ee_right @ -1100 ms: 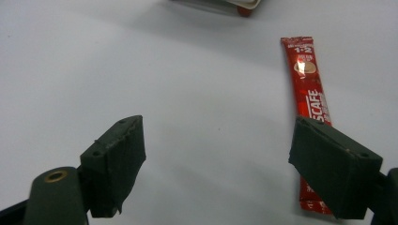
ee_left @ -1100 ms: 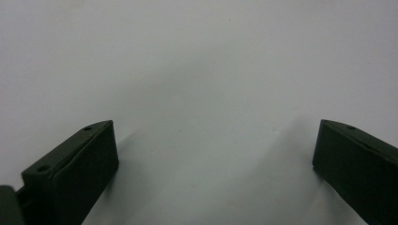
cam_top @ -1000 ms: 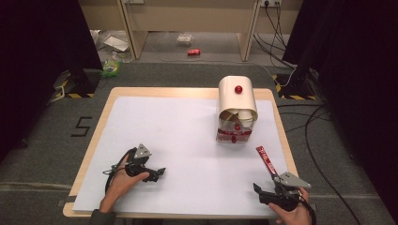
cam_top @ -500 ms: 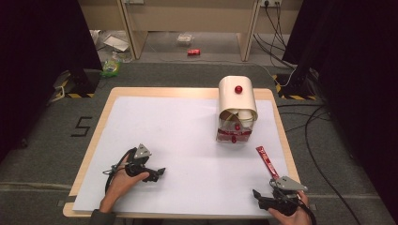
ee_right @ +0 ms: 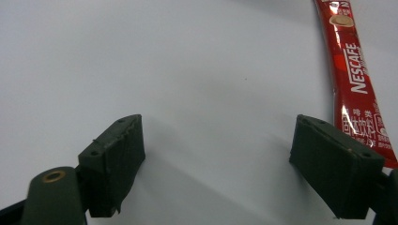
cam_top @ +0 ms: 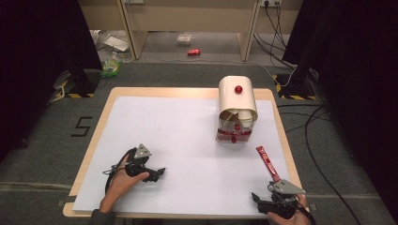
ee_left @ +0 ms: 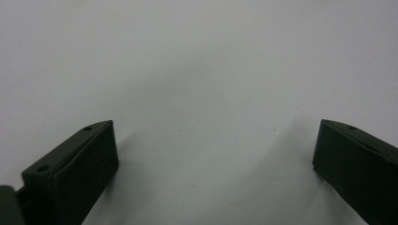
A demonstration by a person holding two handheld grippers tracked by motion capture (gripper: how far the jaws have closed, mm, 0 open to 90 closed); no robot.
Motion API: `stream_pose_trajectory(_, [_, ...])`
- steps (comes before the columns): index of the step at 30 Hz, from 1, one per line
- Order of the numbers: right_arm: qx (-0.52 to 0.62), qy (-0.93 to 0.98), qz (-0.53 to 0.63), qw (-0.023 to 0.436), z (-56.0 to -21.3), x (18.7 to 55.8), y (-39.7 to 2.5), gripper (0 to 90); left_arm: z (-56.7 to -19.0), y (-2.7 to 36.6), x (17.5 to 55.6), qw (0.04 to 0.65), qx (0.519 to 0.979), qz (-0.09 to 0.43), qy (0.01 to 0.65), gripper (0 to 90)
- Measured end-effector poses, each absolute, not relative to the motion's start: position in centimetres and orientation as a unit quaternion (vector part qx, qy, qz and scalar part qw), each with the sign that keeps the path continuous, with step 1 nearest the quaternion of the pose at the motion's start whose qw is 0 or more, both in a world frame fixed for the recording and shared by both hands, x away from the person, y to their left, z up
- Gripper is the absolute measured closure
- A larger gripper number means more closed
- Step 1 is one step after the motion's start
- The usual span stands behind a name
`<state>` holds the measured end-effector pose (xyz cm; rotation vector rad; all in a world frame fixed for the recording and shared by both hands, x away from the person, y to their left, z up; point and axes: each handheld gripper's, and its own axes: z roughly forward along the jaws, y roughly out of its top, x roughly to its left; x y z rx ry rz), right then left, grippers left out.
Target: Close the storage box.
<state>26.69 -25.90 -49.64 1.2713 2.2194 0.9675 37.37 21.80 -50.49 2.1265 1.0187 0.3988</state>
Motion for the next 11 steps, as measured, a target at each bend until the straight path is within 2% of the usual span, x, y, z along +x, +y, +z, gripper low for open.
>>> stream_pose_trajectory(11, [0.454, 0.794, 0.349, 0.204, -49.71, 26.65, -25.93, 18.5, -50.49, 21.80, 37.37, 0.366, 0.827, 0.155, 0.396, 0.0])
